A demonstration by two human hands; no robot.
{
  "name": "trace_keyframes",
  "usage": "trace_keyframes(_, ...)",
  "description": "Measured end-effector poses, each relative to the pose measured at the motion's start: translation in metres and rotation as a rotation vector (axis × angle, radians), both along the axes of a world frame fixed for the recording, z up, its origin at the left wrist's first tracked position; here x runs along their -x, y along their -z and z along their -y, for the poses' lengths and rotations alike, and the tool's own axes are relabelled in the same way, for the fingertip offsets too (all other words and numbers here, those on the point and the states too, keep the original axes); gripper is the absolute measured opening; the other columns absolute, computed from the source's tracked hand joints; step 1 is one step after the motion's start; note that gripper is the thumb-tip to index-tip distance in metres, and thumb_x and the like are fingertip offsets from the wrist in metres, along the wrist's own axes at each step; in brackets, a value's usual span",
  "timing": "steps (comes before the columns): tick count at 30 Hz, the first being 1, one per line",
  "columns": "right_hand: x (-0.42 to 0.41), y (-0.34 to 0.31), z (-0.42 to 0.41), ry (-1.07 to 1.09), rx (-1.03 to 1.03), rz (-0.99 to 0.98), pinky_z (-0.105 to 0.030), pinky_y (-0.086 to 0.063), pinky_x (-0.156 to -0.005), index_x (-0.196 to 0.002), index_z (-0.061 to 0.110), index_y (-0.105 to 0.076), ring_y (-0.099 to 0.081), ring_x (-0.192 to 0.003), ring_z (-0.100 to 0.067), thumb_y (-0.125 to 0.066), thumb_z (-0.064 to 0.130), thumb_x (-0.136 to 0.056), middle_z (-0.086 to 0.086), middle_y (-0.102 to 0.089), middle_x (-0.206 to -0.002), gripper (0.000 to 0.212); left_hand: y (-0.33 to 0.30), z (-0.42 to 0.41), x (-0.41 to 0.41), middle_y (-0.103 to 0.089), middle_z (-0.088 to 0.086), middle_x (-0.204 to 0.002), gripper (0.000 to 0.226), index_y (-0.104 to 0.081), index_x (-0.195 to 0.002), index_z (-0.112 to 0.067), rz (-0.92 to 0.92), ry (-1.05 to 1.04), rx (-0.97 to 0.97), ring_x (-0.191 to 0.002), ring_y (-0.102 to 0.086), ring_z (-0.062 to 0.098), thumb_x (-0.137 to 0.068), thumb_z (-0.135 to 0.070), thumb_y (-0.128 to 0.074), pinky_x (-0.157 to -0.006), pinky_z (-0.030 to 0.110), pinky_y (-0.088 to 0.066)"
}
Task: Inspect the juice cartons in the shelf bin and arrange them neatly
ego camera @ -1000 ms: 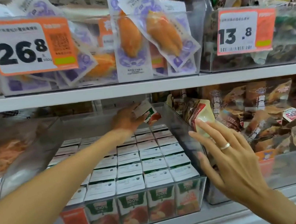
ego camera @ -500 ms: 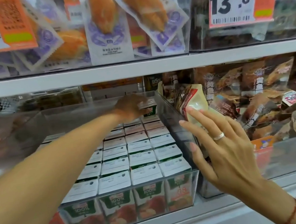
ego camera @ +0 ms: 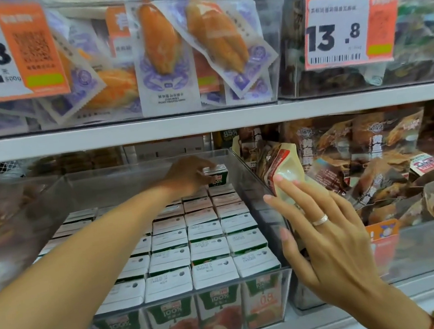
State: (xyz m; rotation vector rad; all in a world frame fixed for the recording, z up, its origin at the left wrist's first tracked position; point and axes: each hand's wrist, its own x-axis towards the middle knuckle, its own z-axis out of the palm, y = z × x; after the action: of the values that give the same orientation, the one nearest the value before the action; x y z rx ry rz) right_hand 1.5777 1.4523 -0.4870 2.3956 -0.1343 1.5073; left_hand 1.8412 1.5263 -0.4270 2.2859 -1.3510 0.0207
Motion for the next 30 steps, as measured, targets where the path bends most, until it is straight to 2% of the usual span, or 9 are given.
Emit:
trace_keyframes(5, 0.000, 0.002, 0.003, 0.004, 0.015, 0.009, -0.038, -0.036, -0.103, -0.125, 0.014, -0.066, -0.047, -0.129, -0.024, -0.032, 0.031, -0.101, -0.003, -0.046, -0.145, 0.045, 0.005, 0.008, 0.003, -0.060, 0.007, -0.134, 0.041, -0.061, -0.128, -0.017, -0.089, 0.000, 0.087, -0.108, -0.062, 0.018, -0.087, -0.020, -0.069, -0.101, 0.038, -0.047)
trace_keyframes(9, -0.002, 0.002, 0.003, 0.006, 0.016, 0.007, -0.038, -0.036, -0.103, -0.125, 0.013, -0.066, -0.047, -0.129, -0.025, -0.032, 0.030, -0.100, -0.004, -0.046, -0.145, 0.045, 0.008, 0.005, 0.000, -0.059, 0.004, -0.135, 0.042, -0.060, -0.127, -0.017, -0.102, -0.020, 0.067, -0.107, -0.058, 0.012, -0.087, -0.020, -0.069, -0.095, 0.026, -0.045)
trace_keyframes(13, -0.001, 0.002, 0.002, 0.007, 0.017, 0.004, -0.038, -0.036, -0.103, -0.125, 0.013, -0.066, -0.047, -0.129, -0.025, -0.032, 0.030, -0.100, -0.004, -0.045, -0.145, 0.046, 0.011, 0.007, 0.005, -0.054, 0.005, -0.141, 0.043, -0.057, -0.132, -0.015, -0.128, -0.049, 0.016, -0.124, -0.055, 0.023, -0.090, -0.021, -0.066, -0.110, 0.040, -0.039)
trace_keyframes(15, -0.001, 0.002, 0.003, 0.005, 0.009, 0.006, -0.038, -0.036, -0.103, -0.125, 0.014, -0.066, -0.047, -0.129, -0.025, -0.032, 0.030, -0.100, -0.004, -0.045, -0.146, 0.045, 0.012, 0.009, 0.006, -0.055, 0.004, -0.140, 0.038, -0.058, -0.131, -0.016, -0.152, -0.044, -0.003, -0.128, -0.052, 0.024, -0.094, -0.020, -0.062, -0.112, 0.040, -0.037)
trace_keyframes(18, -0.001, 0.004, 0.003, 0.000, 0.008, 0.013, -0.039, -0.035, -0.104, -0.126, 0.015, -0.065, -0.046, -0.131, -0.025, -0.032, 0.030, -0.101, -0.004, -0.045, -0.146, 0.044, 0.013, 0.011, 0.006, -0.055, 0.002, -0.140, 0.031, -0.062, -0.128, -0.018, -0.099, -0.059, -0.033, -0.127, -0.052, 0.021, -0.099, -0.012, -0.053, -0.107, 0.032, -0.037)
trace_keyframes(23, -0.002, 0.004, 0.002, -0.005, 0.001, 0.015, -0.037, -0.034, -0.104, -0.126, 0.015, -0.065, -0.045, -0.131, -0.023, -0.032, 0.030, -0.101, -0.003, -0.044, -0.147, 0.044, 0.013, 0.016, 0.006, -0.056, 0.001, -0.139, 0.035, -0.058, -0.132, -0.024, 0.076, -0.152, -0.145, -0.117, -0.058, 0.022, -0.101, -0.013, -0.049, -0.093, 0.031, -0.046)
trace_keyframes(27, -0.002, 0.005, 0.004, -0.012, -0.002, 0.015, -0.036, -0.032, -0.106, -0.127, 0.016, -0.062, -0.044, -0.132, -0.023, -0.031, 0.030, -0.101, -0.002, -0.044, -0.147, 0.042, 0.019, 0.020, 0.008, -0.048, 0.000, -0.147, 0.042, -0.052, -0.137, -0.030, 0.063, -0.134, -0.163, -0.122, -0.055, 0.023, -0.102, -0.010, -0.043, -0.094, 0.031, -0.045)
trace_keyframes(30, -0.002, 0.007, 0.004, -0.011, -0.011, -0.002, -0.036, -0.031, -0.107, -0.128, 0.017, -0.061, -0.043, -0.134, -0.023, -0.032, 0.030, -0.101, -0.002, -0.042, -0.149, 0.041, 0.023, 0.017, 0.008, -0.047, 0.001, -0.148, 0.047, -0.045, -0.142, -0.035, 0.084, -0.151, -0.193, -0.120, -0.056, 0.024, -0.103, -0.011, -0.038, -0.087, 0.031, -0.046)
